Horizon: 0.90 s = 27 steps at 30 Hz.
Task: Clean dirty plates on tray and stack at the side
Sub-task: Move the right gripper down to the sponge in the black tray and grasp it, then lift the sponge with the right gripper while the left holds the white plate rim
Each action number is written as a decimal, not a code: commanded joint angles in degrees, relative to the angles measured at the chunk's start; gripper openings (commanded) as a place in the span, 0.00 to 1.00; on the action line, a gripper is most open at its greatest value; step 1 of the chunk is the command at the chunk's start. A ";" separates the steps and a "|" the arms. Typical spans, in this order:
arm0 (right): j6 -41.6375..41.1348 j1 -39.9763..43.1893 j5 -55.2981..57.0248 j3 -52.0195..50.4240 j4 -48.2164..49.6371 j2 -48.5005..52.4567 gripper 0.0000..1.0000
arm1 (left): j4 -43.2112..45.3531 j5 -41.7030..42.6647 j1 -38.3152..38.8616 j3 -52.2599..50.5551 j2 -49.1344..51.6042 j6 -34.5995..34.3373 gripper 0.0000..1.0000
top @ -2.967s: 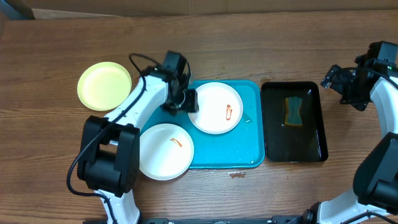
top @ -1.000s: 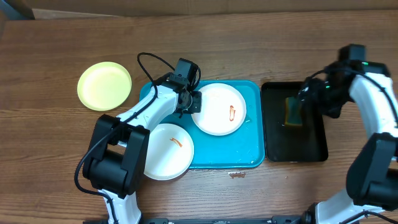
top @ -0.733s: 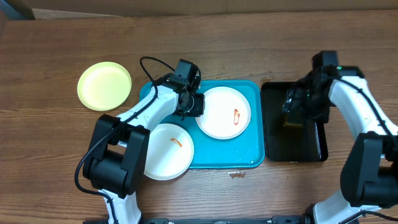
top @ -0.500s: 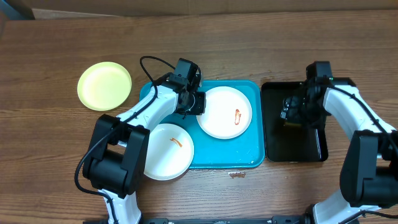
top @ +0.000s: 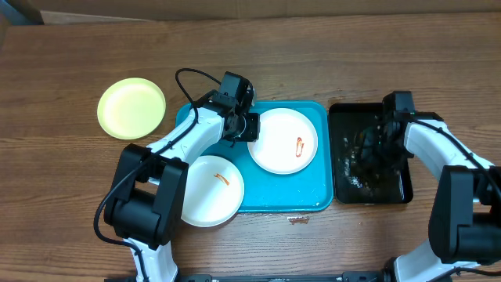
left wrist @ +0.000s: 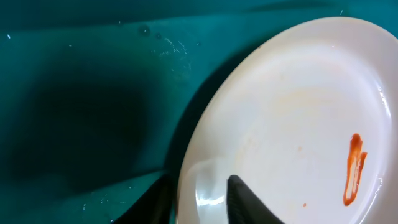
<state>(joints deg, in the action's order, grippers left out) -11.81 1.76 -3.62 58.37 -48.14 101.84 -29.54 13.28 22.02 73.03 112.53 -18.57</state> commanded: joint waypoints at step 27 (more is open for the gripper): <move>0.15 -0.22 0.46 -1.01 9.86 0.39 0.14 | -0.28 -2.16 -0.24 -0.24 0.61 -0.35 0.35</move>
<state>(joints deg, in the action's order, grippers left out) -11.66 1.74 -2.72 58.04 -38.89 101.91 -29.78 12.82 22.02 73.03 112.53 -18.52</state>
